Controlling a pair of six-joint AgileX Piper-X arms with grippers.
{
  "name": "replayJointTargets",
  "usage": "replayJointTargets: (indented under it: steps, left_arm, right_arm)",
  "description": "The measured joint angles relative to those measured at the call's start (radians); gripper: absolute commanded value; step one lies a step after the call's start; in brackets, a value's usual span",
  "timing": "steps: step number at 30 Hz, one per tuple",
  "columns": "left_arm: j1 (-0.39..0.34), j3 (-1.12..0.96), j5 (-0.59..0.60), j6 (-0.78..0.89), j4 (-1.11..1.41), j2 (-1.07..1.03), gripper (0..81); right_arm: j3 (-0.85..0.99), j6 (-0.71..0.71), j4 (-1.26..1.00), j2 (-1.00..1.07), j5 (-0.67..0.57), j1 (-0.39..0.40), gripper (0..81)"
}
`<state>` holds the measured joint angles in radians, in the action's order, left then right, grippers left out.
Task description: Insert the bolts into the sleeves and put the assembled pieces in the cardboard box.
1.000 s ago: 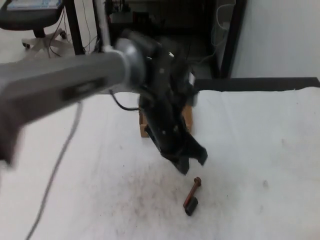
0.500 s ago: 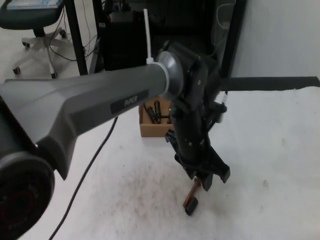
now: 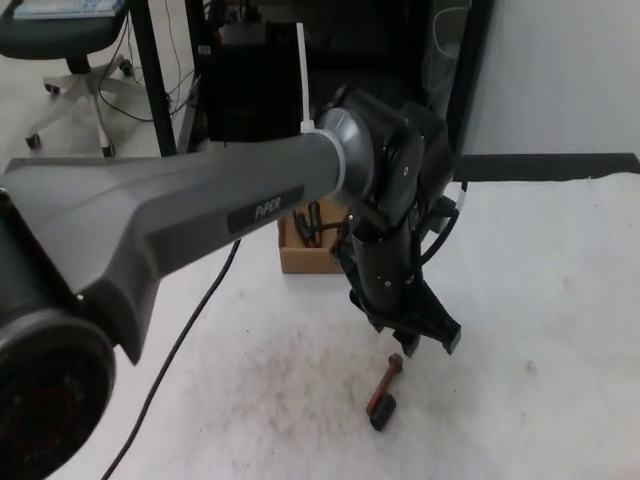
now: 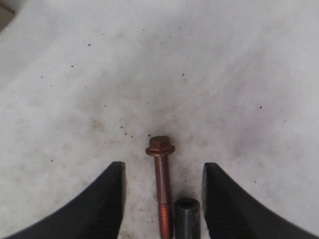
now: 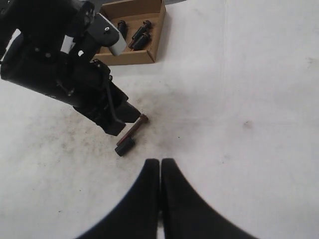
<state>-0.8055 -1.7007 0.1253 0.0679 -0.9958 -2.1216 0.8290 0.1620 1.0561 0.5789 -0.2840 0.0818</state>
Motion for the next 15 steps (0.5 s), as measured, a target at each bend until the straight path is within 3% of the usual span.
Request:
replayJointTargets:
  steps: [15]
  left_arm:
    - [0.000,0.000,0.004,-0.022,-0.005,-0.030,45.2]
  right_arm:
    - [0.000,0.000,0.003,0.000,0.000,0.000,0.8]
